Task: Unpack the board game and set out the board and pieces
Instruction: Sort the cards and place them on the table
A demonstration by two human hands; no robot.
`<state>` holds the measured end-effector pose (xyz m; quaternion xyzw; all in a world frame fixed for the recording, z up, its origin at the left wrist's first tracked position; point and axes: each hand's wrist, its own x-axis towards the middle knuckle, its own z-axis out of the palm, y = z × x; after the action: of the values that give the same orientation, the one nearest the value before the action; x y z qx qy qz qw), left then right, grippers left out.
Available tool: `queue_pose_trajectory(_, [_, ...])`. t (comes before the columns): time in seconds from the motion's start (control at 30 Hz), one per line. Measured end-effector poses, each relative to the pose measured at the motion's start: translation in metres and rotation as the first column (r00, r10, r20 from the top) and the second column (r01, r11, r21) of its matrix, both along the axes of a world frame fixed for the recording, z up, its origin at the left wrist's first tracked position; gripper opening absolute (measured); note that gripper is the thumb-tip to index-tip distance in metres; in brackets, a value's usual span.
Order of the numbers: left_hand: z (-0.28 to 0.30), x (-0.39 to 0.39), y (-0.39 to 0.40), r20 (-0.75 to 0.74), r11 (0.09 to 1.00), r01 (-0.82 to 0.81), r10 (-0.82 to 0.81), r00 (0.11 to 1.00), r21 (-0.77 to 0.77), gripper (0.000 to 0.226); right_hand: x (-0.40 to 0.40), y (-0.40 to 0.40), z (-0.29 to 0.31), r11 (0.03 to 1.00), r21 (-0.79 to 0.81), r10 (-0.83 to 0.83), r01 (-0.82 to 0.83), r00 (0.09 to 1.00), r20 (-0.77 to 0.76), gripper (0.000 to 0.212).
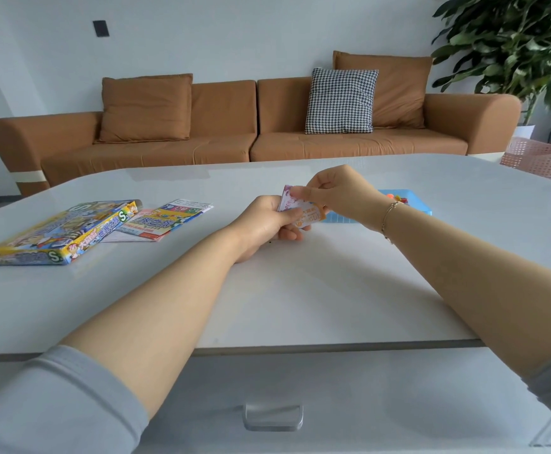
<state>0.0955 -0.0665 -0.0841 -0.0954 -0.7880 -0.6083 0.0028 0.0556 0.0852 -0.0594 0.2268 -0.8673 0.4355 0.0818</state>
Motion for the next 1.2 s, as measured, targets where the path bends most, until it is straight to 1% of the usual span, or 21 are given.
queue_pose_trajectory(0.1, [0.000, 0.000, 0.000, 0.004, 1.000, 0.000, 0.000, 1.000, -0.010, 0.016, -0.001, -0.001, 0.000, 0.999, 0.031, -0.014, 0.016, 0.998, -0.065, 0.024])
queue_pose_trajectory(0.17, [0.000, 0.000, 0.001, 0.006, 1.000, -0.001, 0.001, 1.000, -0.005, 0.016, -0.001, 0.003, 0.000, 0.999, 0.034, 0.021, -0.020, 0.999, -0.031, 0.015])
queue_pose_trajectory(0.23, [0.000, 0.001, 0.001, 0.006, 1.000, -0.001, 0.001, 1.000, 0.004, 0.016, -0.001, 0.007, -0.001, 0.998, 0.005, 0.060, -0.060, 0.998, 0.023, 0.013])
queue_pose_trajectory(0.27, [0.000, 0.001, 0.001, 0.007, 1.000, 0.001, -0.001, 1.000, 0.003, 0.016, -0.001, 0.007, -0.002, 0.998, -0.018, 0.060, -0.059, 0.997, 0.044, 0.018])
queue_pose_trajectory(0.33, [0.001, 0.001, 0.001, 0.008, 1.000, 0.006, -0.006, 1.000, 0.001, 0.015, -0.002, 0.005, -0.002, 0.999, -0.028, 0.027, -0.026, 0.998, 0.059, 0.035])
queue_pose_trajectory(0.37, [0.001, 0.001, 0.001, 0.006, 1.000, 0.009, -0.009, 1.000, 0.000, 0.014, -0.002, 0.004, -0.002, 1.000, -0.011, 0.007, -0.007, 0.999, 0.043, 0.042])
queue_pose_trajectory(0.4, [0.001, 0.001, 0.001, 0.004, 1.000, 0.010, -0.010, 1.000, 0.000, 0.014, -0.002, 0.002, -0.001, 1.000, 0.009, -0.008, 0.008, 1.000, 0.017, 0.043])
queue_pose_trajectory(0.53, [0.001, 0.002, 0.000, 0.006, 1.000, 0.011, -0.011, 1.000, 0.002, 0.015, -0.003, 0.000, -0.002, 1.000, 0.024, -0.006, 0.007, 0.999, -0.037, 0.030])
queue_pose_trajectory(0.67, [0.001, 0.001, 0.000, 0.020, 1.000, 0.009, -0.009, 1.000, 0.004, 0.019, -0.004, 0.008, -0.003, 0.997, 0.003, 0.082, -0.082, 0.996, 0.035, 0.015])
queue_pose_trajectory(0.7, [0.001, 0.001, 0.000, 0.020, 1.000, 0.013, -0.013, 1.000, 0.001, 0.019, -0.004, 0.009, -0.003, 0.996, -0.011, 0.087, -0.086, 0.995, 0.052, 0.015])
queue_pose_trajectory(0.77, [0.002, 0.002, 0.001, 0.019, 1.000, 0.021, -0.021, 1.000, -0.004, 0.018, -0.003, 0.007, -0.002, 0.999, -0.028, 0.048, -0.047, 0.997, 0.059, 0.029])
queue_pose_trajectory(0.83, [0.002, 0.002, 0.001, 0.017, 1.000, 0.021, -0.021, 1.000, -0.005, 0.016, -0.003, 0.002, -0.001, 1.000, -0.009, -0.006, 0.006, 1.000, 0.025, 0.045])
queue_pose_trajectory(0.87, [0.002, 0.002, 0.001, 0.016, 1.000, 0.022, -0.022, 1.000, -0.005, 0.015, -0.002, 0.000, 0.000, 1.000, 0.006, -0.020, 0.020, 1.000, 0.000, 0.047])
queue_pose_trajectory(0.97, [0.002, 0.002, 0.000, 0.021, 1.000, 0.023, -0.022, 1.000, -0.005, 0.014, -0.003, 0.000, -0.001, 1.000, 0.027, -0.011, 0.012, 0.999, -0.044, 0.035])
queue_pose_trajectory(1.07, [0.002, 0.001, 0.000, 0.028, 1.000, 0.017, -0.017, 0.999, 0.004, 0.014, -0.004, 0.005, -0.003, 1.000, 0.013, 0.028, -0.028, 0.999, -0.016, 0.022])
queue_pose_trajectory(1.2, [0.002, 0.001, 0.000, 0.021, 1.000, 0.022, -0.023, 1.000, 0.009, 0.011, -0.004, 0.008, -0.001, 0.998, -0.022, 0.061, -0.060, 0.997, 0.051, 0.018])
